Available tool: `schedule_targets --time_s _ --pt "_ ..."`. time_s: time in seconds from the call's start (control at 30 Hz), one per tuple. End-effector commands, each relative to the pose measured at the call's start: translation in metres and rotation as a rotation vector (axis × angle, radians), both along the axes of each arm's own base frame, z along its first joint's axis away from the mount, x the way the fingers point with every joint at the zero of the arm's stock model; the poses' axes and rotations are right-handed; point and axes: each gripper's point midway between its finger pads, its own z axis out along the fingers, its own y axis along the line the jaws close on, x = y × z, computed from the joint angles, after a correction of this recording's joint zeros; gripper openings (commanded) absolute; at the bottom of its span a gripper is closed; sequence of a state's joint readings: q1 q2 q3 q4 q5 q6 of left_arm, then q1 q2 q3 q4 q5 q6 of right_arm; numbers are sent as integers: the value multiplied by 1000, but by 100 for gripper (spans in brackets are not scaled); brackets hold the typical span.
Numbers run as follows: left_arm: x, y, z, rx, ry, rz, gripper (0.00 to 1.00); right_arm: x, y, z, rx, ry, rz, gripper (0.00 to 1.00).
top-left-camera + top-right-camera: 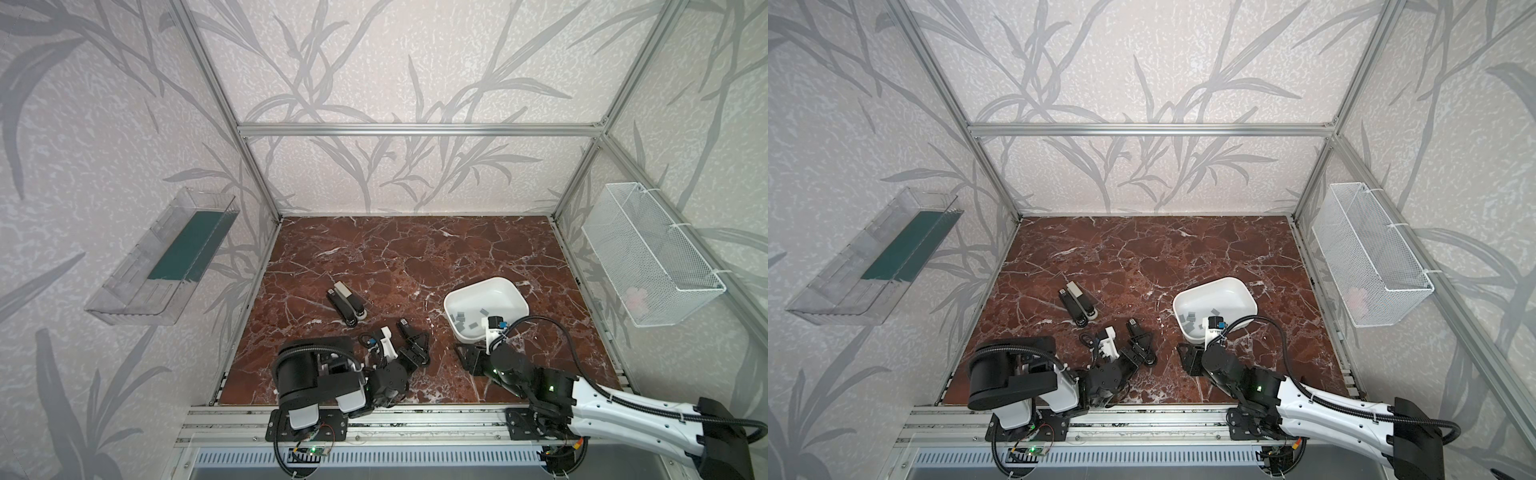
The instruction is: Load the staples into the stapler
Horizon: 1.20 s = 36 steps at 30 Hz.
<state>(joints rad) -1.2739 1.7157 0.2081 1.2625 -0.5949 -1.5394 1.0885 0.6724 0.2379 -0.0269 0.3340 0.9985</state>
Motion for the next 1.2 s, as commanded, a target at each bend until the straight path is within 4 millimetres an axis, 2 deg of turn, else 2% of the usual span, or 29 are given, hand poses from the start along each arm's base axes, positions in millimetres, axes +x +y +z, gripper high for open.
schedule_targets --time_s 0.0,0.1,0.17,0.2,0.23,0.27,0.33,0.4,0.43,0.5,0.6,0.67,0.7,0.77,0.83,0.87,0.93,0.97,1.0,1.17 --pt "-3 28 -26 206 70 40 99 6 -14 16 -69 -47 -33 57" --pt "-6 46 -15 388 117 57 99 10 -23 27 -114 -78 -53 76" --pt "-5 60 7 510 95 66 99 16 -35 38 -186 -101 -87 88" --pt "-4 70 19 554 79 91 99 21 -49 44 -252 -104 -137 91" --pt "-3 79 27 599 59 98 99 27 -62 57 -301 -122 -196 96" --pt "0 88 37 653 20 103 99 35 -83 74 -373 -156 -285 99" --pt "7 118 61 784 -37 145 99 48 -116 114 -490 -259 -420 99" --pt "17 155 102 933 -148 234 99 64 -139 153 -651 -410 -515 99" --pt "20 176 118 1008 -190 297 99 71 -154 162 -737 -438 -575 99" --pt "21 216 159 1099 -265 397 99 78 -203 157 -864 -381 -753 99" --pt "11 271 195 1105 -335 615 100 82 -264 112 -846 -246 -888 99" --pt "8 291 196 1130 -377 697 100 87 -278 80 -711 -206 -907 99" --pt "3 306 190 1157 -351 741 100 93 -279 69 -705 -228 -884 99" --pt "-5 330 177 1246 -284 815 100 93 -291 50 -741 -233 -950 99" --pt "-5 339 160 1321 -256 862 100 99 -290 30 -754 -239 -940 99" --pt "-2 337 149 1344 -261 866 99 102 -291 17 -746 -225 -943 99" --pt "7 333 128 1408 -276 834 93 115 -291 13 -740 -207 -942 99" --pt "9 339 112 1453 -221 814 92 123 -285 11 -744 -186 -889 99" --pt "10 349 106 1455 -175 843 92 130 -281 11 -744 -176 -850 99" --pt "32 354 96 1390 -191 815 94 157 -265 14 -660 -317 -794 99"
